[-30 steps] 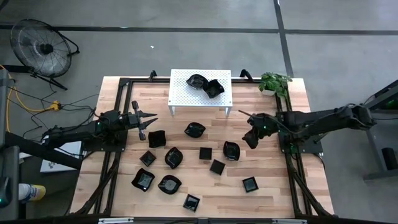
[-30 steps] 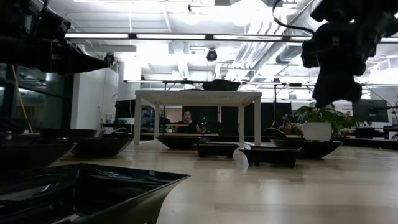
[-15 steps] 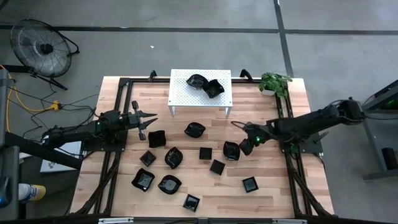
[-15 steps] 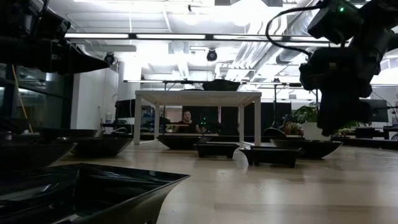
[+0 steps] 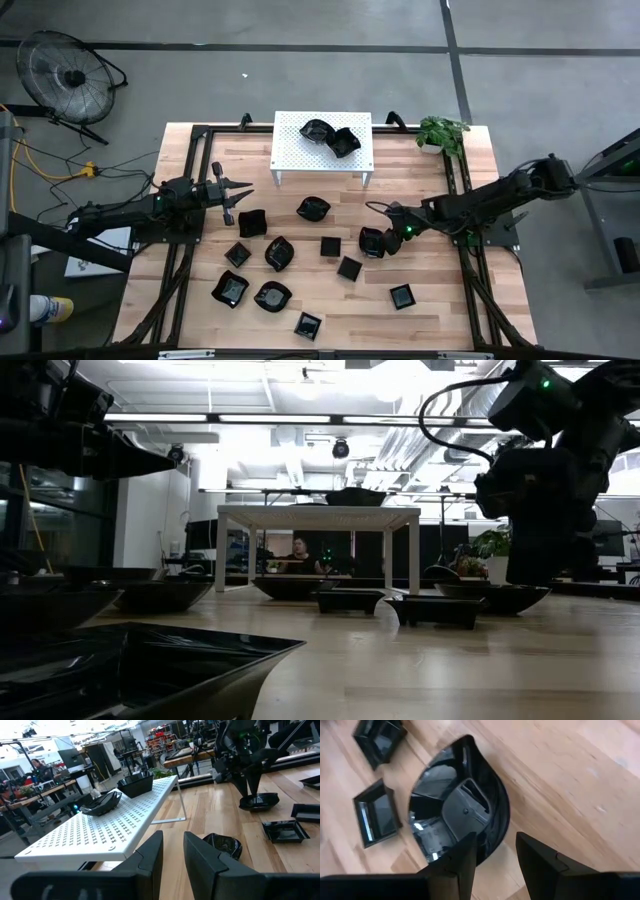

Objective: Pick & Place Mini shaped plates
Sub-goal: Stack the black leaf-shaped plate on top of the black leaf-shaped plate on the shelf

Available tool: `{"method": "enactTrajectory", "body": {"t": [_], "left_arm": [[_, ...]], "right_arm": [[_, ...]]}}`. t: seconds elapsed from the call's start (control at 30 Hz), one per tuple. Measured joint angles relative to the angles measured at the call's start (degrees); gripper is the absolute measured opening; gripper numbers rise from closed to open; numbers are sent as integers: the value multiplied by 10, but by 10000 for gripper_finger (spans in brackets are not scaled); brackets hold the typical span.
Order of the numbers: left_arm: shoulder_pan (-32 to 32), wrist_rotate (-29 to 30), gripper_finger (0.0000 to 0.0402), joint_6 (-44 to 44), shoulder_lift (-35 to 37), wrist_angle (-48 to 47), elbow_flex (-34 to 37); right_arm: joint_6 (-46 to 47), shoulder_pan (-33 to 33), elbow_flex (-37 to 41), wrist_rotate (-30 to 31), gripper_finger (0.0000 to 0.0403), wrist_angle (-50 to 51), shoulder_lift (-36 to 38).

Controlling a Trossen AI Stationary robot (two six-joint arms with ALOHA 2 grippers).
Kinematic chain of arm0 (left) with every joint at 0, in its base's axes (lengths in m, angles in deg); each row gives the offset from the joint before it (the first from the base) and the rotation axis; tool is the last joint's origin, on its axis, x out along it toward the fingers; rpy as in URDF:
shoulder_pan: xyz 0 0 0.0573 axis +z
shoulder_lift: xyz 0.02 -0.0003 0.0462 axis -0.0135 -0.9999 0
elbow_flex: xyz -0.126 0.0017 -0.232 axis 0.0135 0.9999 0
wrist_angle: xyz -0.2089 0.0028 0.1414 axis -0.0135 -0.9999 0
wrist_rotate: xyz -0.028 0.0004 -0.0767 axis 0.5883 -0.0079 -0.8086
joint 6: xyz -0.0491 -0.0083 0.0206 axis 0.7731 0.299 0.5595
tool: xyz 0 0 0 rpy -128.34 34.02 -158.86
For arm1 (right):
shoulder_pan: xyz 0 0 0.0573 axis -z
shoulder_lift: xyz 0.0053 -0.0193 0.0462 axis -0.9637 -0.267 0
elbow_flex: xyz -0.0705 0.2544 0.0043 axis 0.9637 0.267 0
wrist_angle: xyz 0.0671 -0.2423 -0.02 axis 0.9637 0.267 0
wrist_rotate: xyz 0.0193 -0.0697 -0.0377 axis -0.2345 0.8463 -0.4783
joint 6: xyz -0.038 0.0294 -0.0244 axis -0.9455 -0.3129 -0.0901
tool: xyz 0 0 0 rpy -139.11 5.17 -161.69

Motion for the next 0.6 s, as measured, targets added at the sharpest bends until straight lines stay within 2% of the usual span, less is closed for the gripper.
{"method": "enactTrajectory", "body": {"t": [0.3, 0.6], "left_arm": [[0, 0, 74, 0, 0, 0, 0], [0, 0, 74, 0, 0, 0, 0]], "right_arm": [[-4, 0, 0, 0, 126, -19, -13], [-23, 0, 0, -11, 63, -20, -13]]}}
